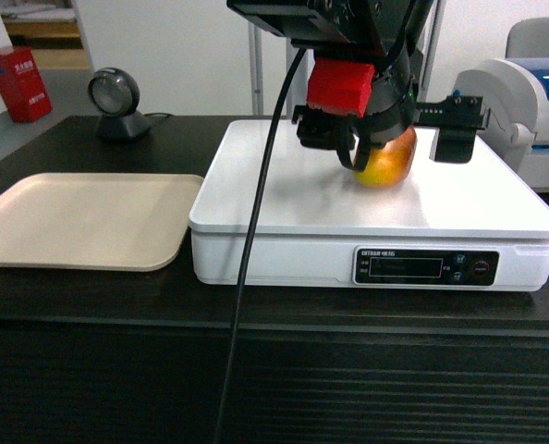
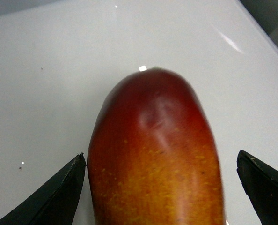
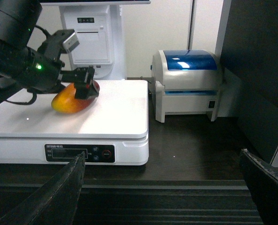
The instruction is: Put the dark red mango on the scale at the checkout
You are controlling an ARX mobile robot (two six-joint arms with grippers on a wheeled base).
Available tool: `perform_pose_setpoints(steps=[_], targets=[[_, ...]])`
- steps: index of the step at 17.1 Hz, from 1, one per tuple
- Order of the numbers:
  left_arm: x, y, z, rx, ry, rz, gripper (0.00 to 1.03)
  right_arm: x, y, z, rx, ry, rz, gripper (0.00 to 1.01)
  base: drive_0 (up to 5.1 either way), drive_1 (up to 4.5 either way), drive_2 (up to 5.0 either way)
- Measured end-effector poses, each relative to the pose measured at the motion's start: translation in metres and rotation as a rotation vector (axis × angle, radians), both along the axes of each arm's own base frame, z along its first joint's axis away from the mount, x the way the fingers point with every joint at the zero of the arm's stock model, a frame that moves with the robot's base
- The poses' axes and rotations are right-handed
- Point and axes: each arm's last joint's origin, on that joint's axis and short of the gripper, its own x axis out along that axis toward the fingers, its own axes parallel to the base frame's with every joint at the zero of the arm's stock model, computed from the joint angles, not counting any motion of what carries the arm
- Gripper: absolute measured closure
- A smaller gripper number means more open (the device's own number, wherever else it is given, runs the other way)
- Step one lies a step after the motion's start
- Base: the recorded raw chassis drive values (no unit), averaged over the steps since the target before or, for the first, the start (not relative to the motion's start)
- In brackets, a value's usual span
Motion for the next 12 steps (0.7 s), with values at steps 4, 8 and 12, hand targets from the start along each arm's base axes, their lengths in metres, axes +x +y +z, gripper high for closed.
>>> perform_pose_setpoints(steps=[4,8,12], targets=[[-0.002,0.018,0.051,-0.055,-0.174,0.007,0.05,0.000,0.000,0.000,0.000,0.000,0.000,0.03,0.0,0.00,0.0],[-0.002,0.078,0.102,-0.119,-0.361,0.081,0.05,0.000,0.000,0.000,0.000,0.000,0.000,0.03,0.0,0.00,0.0],[-0.025,0.162,0.139,-0.187,-0.481,0.179,0.05,0.000,0.000,0.000,0.000,0.000,0.000,0.03,0.0,0.00,0.0]])
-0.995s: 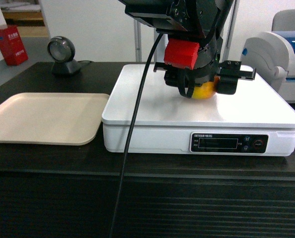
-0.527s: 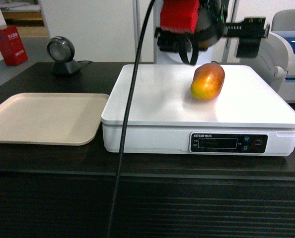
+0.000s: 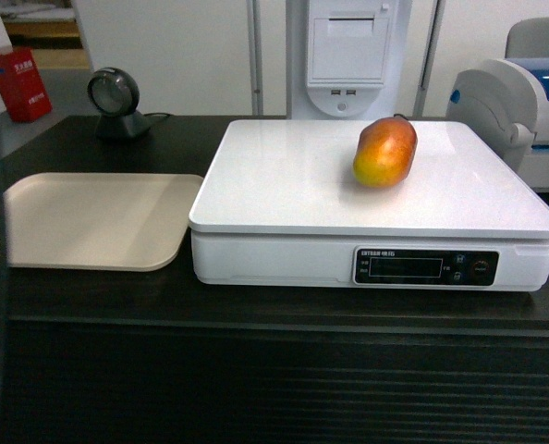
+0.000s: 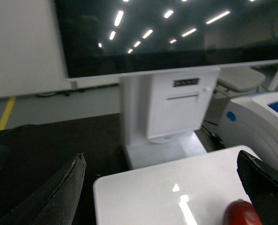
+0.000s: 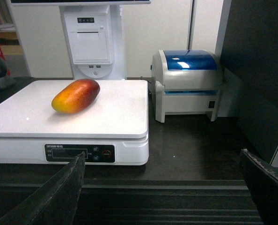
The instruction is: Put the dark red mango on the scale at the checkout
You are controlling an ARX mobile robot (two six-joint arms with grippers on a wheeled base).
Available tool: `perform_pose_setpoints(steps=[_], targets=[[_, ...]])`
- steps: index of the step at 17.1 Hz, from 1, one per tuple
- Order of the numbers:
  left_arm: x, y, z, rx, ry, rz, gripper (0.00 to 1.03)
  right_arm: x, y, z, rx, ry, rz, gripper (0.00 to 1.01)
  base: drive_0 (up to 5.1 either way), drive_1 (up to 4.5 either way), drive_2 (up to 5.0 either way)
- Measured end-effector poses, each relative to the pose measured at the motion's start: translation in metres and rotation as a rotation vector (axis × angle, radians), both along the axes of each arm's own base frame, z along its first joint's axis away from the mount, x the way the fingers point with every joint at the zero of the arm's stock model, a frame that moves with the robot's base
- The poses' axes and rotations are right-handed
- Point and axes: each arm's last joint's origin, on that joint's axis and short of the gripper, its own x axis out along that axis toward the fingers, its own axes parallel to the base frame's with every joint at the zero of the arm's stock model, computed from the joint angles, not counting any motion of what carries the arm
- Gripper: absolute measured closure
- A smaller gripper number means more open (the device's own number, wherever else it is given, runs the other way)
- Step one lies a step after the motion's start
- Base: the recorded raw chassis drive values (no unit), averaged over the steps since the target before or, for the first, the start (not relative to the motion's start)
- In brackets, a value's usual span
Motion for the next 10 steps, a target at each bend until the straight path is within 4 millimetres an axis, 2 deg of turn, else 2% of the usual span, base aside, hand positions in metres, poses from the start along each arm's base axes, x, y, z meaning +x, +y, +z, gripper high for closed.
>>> perform_pose_setpoints(steps=[1,2,4,7,10], targets=[[-0.008,0.017,0.005,-0.011,-0.029,0.023,0.05,0.000,0.000,0.000,0.000,0.000,0.000,0.03,0.0,0.00,0.0],[-0.022,0.044,0.013,-0.022,-0.057,0.069,0.05,0.000,0.000,0.000,0.000,0.000,0.000,0.03,0.0,0.00,0.0],[-0.045,0.081,0.017,-0.033,-0.089,0.150,0.05,0.000,0.000,0.000,0.000,0.000,0.000,0.03,0.0,0.00,0.0],[-0.066,0.112,0.009,-0.026,-0.078,0.224,0.05,0.000,0.000,0.000,0.000,0.000,0.000,0.03,0.0,0.00,0.0],[-0.074,0.132,-0.008,-0.017,-0.035,0.280,0.05,0.000,0.000,0.000,0.000,0.000,0.000,0.03,0.0,0.00,0.0]])
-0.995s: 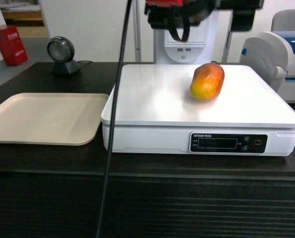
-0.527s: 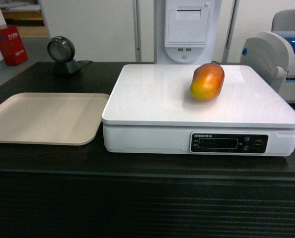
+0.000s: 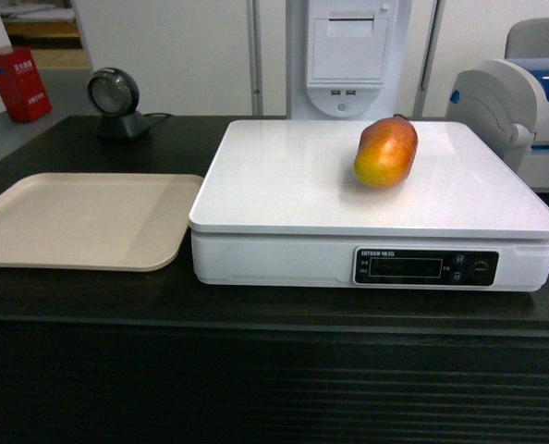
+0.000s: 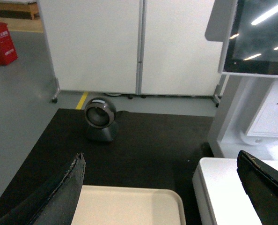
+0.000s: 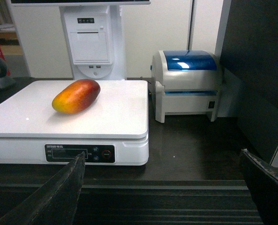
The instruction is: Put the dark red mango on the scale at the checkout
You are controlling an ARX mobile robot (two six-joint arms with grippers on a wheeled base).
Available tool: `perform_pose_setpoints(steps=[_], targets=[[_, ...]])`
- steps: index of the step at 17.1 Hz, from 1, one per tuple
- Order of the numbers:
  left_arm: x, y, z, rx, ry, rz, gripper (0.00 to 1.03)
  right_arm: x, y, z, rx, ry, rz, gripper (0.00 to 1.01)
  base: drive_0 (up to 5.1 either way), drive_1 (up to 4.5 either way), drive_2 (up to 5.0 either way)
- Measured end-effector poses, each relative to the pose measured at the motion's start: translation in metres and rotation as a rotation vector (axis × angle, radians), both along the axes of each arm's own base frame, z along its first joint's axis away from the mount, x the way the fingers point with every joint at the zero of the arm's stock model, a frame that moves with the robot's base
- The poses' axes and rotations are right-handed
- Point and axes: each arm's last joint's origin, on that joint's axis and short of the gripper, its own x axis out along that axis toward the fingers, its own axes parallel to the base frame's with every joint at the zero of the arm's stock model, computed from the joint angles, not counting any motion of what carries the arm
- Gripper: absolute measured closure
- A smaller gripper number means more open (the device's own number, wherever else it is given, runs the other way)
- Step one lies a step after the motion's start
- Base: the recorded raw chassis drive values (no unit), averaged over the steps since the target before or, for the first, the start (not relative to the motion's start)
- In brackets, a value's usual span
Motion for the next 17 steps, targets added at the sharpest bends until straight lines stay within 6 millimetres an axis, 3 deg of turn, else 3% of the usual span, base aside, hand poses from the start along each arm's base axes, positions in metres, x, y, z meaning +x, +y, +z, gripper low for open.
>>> perform_pose_setpoints(steps=[2,3,5,6,9,10,11,14,17], targets=[[-0.004,0.008,-0.006,0.001,0.007,0.018,0.05,0.000,0.000,0.000,0.000,0.000,0.000,0.03,0.0,0.00,0.0],[-0.012,0.010,-0.007,0.019,-0.058,0.020,0.13,0.000,0.000,0.000,0.000,0.000,0.000,0.03,0.0,0.00,0.0],[-0.056,0.007,-0.022,0.054,-0.125,0.002,0.36,0.000,0.000,0.000,0.000,0.000,0.000,0.03,0.0,0.00,0.0],[-0.071,0.007,-0.033,0.061,-0.138,-0.001,0.47,0.000,0.000,0.000,0.000,0.000,0.000,0.03,0.0,0.00,0.0],[-0.108,0.007,-0.090,0.061,-0.050,-0.003,0.85,0.000,0.000,0.000,0.000,0.000,0.000,0.03,0.0,0.00,0.0],[-0.119,0.007,-0.095,0.061,-0.062,-0.002,0.96,0.000,0.000,0.000,0.000,0.000,0.000,0.03,0.0,0.00,0.0],[-0.130,0.007,-0.098,0.064,-0.087,-0.002,1.01,0.000,0.000,0.000,0.000,0.000,0.000,0.03,0.0,0.00,0.0],[-0.155,0.007,-0.122,0.064,-0.057,-0.003,1.01,0.000,0.000,0.000,0.000,0.000,0.000,0.03,0.0,0.00,0.0],[-0.175,0.007,-0.130,0.064,-0.074,-0.002,1.01,0.000,0.000,0.000,0.000,0.000,0.000,0.03,0.0,0.00,0.0]])
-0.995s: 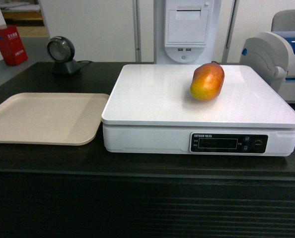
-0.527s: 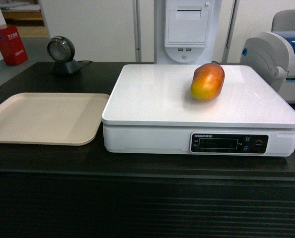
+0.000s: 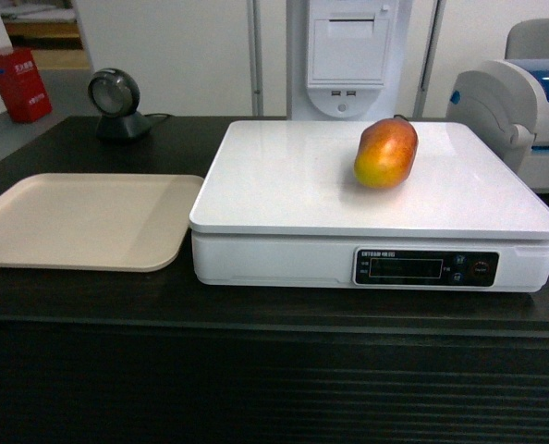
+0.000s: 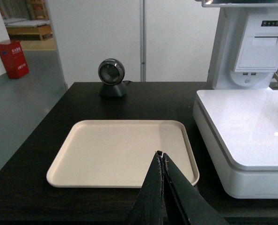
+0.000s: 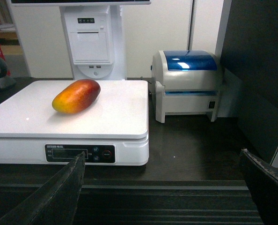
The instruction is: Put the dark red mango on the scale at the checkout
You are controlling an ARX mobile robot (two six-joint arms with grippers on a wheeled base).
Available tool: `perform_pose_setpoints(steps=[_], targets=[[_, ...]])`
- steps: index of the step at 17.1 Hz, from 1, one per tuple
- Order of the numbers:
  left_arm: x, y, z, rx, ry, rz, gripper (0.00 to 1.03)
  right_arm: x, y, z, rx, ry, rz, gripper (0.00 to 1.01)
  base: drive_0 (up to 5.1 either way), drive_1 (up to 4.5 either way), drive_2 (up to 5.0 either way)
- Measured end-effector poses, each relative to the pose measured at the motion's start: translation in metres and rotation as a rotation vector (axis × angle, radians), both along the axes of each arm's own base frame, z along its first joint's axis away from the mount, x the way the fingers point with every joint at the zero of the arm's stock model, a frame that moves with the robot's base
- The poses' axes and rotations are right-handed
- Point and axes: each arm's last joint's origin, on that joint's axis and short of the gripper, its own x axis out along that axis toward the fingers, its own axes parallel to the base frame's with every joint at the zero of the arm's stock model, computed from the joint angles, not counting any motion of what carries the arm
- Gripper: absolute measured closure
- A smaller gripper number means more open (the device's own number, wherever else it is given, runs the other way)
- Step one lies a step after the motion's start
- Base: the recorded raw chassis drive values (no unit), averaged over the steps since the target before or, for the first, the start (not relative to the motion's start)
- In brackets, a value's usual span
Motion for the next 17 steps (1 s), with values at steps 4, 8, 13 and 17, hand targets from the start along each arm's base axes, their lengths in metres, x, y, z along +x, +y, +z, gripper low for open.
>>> perform_pose_setpoints(steps=[4,8,13,17], targets=[[-0.019,0.000,-0.012,0.000,0.006,0.000,1.01,0.000,0.000,0.000,0.000,0.000,0.000,0.03,0.0,0.00,0.0],[-0.036,0.000,-0.021,0.000,-0.011,0.000,1.01,0.000,0.000,0.000,0.000,0.000,0.000,0.03,0.0,0.00,0.0],[-0.047,0.000,-0.024,0.000,-0.013,0.000,1.01,0.000,0.000,0.000,0.000,0.000,0.000,0.03,0.0,0.00,0.0],[-0.053,0.000,-0.024,0.000,-0.010,0.000,1.01,0.000,0.000,0.000,0.000,0.000,0.000,0.03,0.0,0.00,0.0]])
